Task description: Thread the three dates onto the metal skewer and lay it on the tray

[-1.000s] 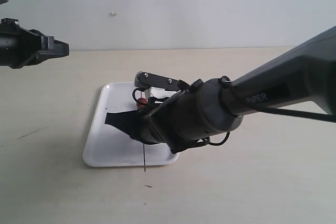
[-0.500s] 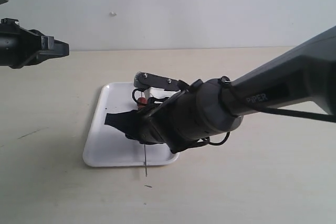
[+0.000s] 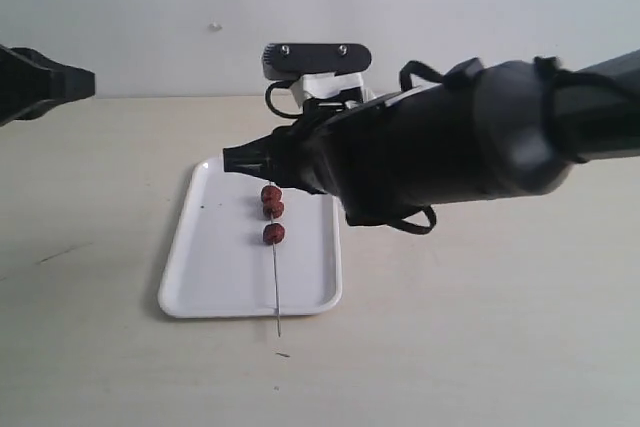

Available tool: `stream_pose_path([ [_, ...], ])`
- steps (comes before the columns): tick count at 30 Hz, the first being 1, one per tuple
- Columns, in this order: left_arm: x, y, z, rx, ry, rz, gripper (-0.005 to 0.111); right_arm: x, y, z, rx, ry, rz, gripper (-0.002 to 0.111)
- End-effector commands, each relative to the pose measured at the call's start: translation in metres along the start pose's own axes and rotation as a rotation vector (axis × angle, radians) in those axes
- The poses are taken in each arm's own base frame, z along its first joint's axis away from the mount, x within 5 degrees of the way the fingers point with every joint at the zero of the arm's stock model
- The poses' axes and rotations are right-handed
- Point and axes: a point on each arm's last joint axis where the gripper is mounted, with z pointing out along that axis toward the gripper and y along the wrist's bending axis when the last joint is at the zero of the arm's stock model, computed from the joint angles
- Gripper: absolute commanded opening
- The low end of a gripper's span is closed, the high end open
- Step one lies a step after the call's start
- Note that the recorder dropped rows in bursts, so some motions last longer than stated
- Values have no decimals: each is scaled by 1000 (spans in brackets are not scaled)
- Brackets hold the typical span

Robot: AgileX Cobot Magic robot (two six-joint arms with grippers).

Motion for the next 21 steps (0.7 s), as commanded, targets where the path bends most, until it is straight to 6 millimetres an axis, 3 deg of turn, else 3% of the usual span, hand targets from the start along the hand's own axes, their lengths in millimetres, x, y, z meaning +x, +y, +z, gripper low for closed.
stream_pose_path([
  [1,1,-9,-40,-213,-95,13,0,-15,-11,-29,-4,-49,-25,38],
  [5,8,-22,-80,-352,-184,7,0,-26,-18,-55,-32,-90,-63,32],
  [10,30,-44,-120,-351,-283,14,0,-34,-31,-88,-54,-141,-84,12],
  [13,61,-54,-146,-350,-350,30,0,-38,-44,-115,-72,-200,-112,0],
  [16,88,-62,-165,-339,-429,45,0,-37,-59,-142,-91,-260,-132,0],
  [21,130,-67,-182,-306,-570,-14,0,-15,-94,-199,-215,-386,-203,0],
])
